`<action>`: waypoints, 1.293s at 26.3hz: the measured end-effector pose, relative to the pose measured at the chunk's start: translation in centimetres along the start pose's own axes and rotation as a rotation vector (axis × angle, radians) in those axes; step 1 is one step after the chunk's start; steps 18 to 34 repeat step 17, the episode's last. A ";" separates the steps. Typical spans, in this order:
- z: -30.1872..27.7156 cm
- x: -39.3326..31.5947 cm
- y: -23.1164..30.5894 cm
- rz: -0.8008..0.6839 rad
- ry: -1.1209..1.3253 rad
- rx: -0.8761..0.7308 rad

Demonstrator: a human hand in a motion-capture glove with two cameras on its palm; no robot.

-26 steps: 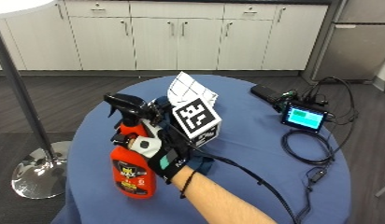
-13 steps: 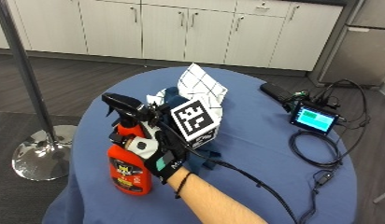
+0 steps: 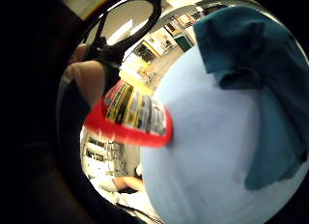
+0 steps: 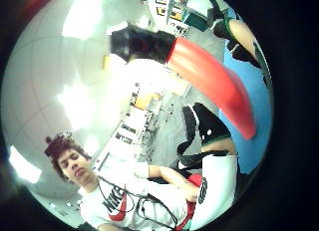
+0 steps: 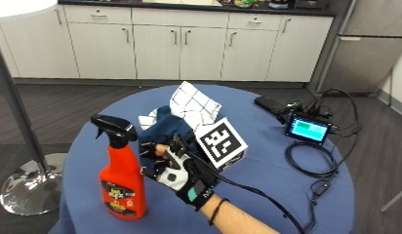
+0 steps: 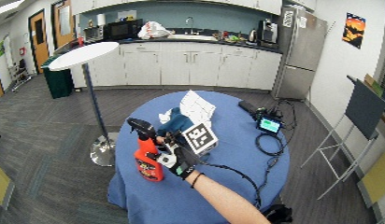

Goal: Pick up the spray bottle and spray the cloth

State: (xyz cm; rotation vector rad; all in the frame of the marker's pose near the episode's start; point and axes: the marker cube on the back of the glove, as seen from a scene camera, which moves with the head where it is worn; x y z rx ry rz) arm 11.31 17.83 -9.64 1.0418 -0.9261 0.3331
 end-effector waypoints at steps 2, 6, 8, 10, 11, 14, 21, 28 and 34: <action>-0.4 1.3 1.5 -0.004 0.054 -0.022; -0.2 3.3 4.9 -0.011 0.184 -0.090; 0.1 3.8 6.6 0.009 0.235 -0.126; 0.6 4.1 8.2 0.023 0.266 -0.160; 0.9 4.2 9.0 0.029 0.274 -0.174; 1.8 4.1 10.9 0.055 0.302 -0.216; 2.2 4.2 12.0 0.058 0.346 -0.261; 2.2 4.2 12.0 0.058 0.346 -0.261; 2.2 4.2 12.0 0.058 0.346 -0.261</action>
